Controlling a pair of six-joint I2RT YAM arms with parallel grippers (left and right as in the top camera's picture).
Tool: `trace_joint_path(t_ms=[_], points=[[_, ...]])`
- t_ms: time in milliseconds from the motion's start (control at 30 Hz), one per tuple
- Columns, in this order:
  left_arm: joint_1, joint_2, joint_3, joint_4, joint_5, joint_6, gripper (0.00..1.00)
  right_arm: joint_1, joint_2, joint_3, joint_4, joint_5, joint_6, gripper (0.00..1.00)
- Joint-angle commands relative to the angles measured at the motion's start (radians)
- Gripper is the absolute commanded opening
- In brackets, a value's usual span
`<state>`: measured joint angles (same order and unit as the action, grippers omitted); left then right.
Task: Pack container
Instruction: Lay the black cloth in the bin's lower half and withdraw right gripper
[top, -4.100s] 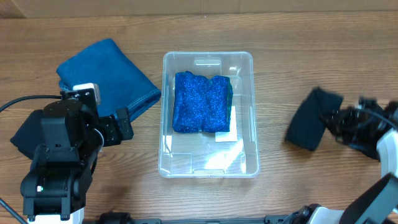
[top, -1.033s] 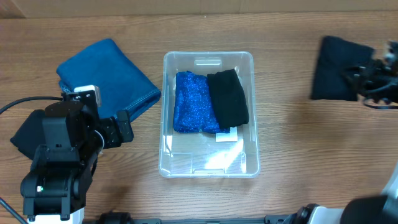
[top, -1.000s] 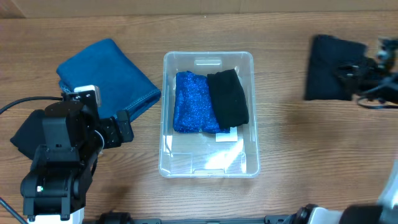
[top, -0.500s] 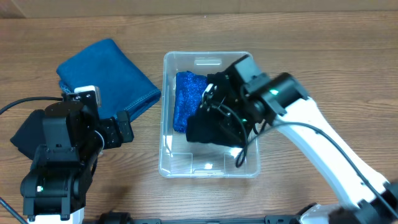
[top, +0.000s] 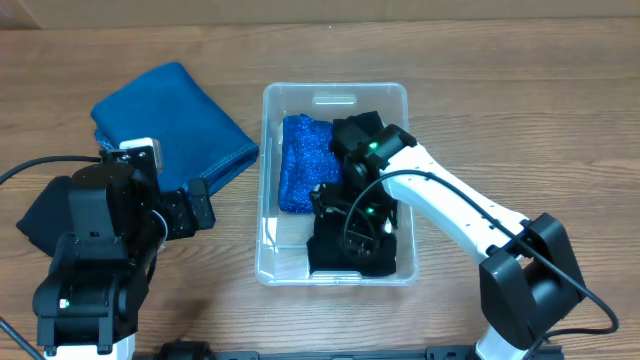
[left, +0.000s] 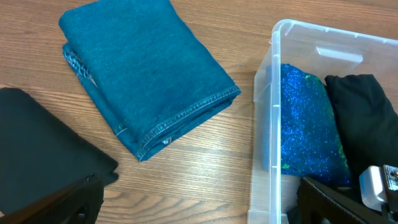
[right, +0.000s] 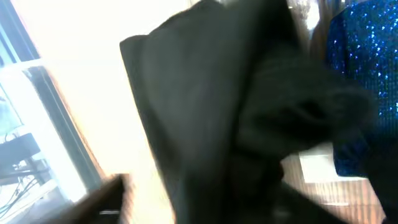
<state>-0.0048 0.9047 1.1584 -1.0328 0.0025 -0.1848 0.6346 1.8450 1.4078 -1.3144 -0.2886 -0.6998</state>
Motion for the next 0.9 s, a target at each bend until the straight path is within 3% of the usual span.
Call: trace_joint_path(t_ms=[0, 133, 300, 333, 400, 467, 533, 567, 733, 867], points=[[0.005, -0.003, 0.022, 0.0, -0.011, 0.005, 1.0, 0.0, -0.003, 0.008, 0.047, 0.02, 0.071, 1.0], [0.005, -0.003, 0.022, 0.0, -0.011, 0.005, 1.0, 0.0, -0.034, 0.156, 0.029, 0.158, 0.213, 1.0], [0.005, -0.003, 0.022, -0.014, -0.042, 0.006, 1.0, -0.02, -0.212, 0.422, 0.048, 0.404, 0.417, 1.0], [0.007, -0.004, 0.023, -0.031, -0.126, -0.033, 1.0, -0.046, -0.246, 0.447, 0.055, 0.403, 0.455, 1.0], [0.053, -0.005, 0.027, -0.099, -0.277, -0.249, 1.0, -0.126, -0.307, 0.456, 0.048, 0.364, 0.492, 1.0], [0.194, -0.003, 0.026, -0.147, -0.254, -0.325, 1.0, -0.225, -0.332, 0.456, -0.004, 0.28, 0.492, 1.0], [0.366, 0.003, 0.026, -0.166, -0.182, -0.321, 1.0, -0.306, -0.33, 0.456, -0.018, 0.184, 0.492, 1.0], [0.526, 0.018, 0.026, -0.174, -0.12, -0.306, 1.0, -0.356, -0.327, 0.455, -0.02, 0.126, 0.492, 1.0], [0.975, 0.124, -0.002, -0.143, 0.154, -0.288, 1.0, -0.428, -0.327, 0.455, -0.019, 0.077, 0.492, 1.0], [1.127, 0.311, -0.063, -0.09, 0.175, -0.317, 1.0, -0.428, -0.327, 0.455, -0.039, 0.077, 0.496, 1.0]])
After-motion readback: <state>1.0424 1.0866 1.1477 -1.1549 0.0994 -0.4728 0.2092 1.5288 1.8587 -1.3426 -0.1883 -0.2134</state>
